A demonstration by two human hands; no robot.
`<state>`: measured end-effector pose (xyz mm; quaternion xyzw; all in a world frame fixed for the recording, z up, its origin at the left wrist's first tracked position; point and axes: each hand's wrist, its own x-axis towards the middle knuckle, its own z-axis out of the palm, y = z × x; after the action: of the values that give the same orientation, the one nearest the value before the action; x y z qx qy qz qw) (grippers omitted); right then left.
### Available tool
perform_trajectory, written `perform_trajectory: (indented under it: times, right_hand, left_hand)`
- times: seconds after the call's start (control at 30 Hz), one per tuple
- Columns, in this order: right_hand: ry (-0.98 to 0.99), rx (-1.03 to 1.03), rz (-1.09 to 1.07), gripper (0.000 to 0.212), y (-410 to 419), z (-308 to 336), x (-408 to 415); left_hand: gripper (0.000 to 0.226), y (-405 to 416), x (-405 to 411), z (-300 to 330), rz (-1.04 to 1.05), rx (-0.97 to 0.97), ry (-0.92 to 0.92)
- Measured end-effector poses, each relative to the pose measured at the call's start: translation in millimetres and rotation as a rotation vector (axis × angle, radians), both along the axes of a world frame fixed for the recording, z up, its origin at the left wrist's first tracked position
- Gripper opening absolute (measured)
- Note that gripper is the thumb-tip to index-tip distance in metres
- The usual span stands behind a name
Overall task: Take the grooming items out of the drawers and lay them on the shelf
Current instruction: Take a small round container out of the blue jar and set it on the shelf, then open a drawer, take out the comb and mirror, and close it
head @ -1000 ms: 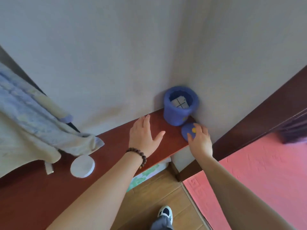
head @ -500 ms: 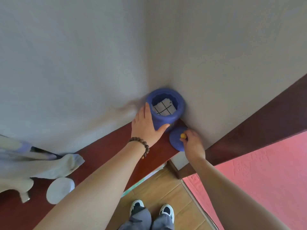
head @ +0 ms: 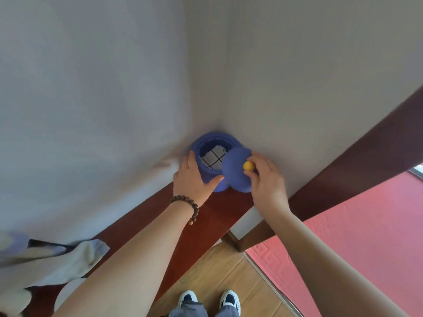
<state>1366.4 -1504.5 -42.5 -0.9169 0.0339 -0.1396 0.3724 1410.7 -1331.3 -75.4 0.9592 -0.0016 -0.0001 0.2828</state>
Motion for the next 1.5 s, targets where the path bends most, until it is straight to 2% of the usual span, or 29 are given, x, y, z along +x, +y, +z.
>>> perform_trajectory:
  times: [0.1,0.17,0.27,0.37,0.53,0.7,0.73,0.8,0.9,0.97,1.1,1.23,1.5]
  right_hand:
    - [0.028,-0.032,0.083,0.028,19,10,41]
    - [0.085,-0.029,0.145,0.024,28,9,66]
    - [0.127,-0.138,0.197,0.015,34,-2,91]
    - [0.217,-0.167,0.225,0.014,37,-11,98]
    - [0.18,-0.242,0.238,0.011,38,-8,95]
    - [0.237,-0.211,0.244,0.012,38,-4,92]
    - [0.265,-0.202,0.26,0.014,37,-3,92]
    - [0.283,-0.195,0.289,0.039,36,0,88]
    - [0.199,-0.182,0.315,0.049,38,7,70]
    - [0.119,-0.218,0.346,0.048,44,9,50]
    - [-0.035,-0.094,0.418,0.041,70,-2,7]
    - [0.034,-0.056,0.542,0.038,111,-31,-33]
    - [0.144,-0.182,0.804,0.042,183,-57,-115]
  left_hand:
    - [0.102,2,2,3,0.0,-0.001,-0.025]
    - [0.099,3,2,3,0.003,-0.008,-0.033]
    - [0.1,3,4,3,-0.002,-0.001,-0.017]
    - [0.102,2,4,4,-0.011,0.008,-0.005]
    - [0.103,2,3,1,-0.016,0.032,0.008]
    - [0.105,0,2,1,-0.012,0.067,0.025]
    - [0.105,0,1,2,-0.006,0.073,0.031]
    - [0.105,-1,-3,4,0.004,0.092,0.034]
    - [0.1,2,-15,6,0.045,0.119,-0.007]
    - [0.094,9,-28,7,0.075,0.19,-0.017]
    - [0.083,34,-69,4,0.204,0.242,0.016]
    - [0.076,70,-128,3,0.33,0.314,0.046]
    - [0.067,151,-255,-6,0.574,0.382,0.095]
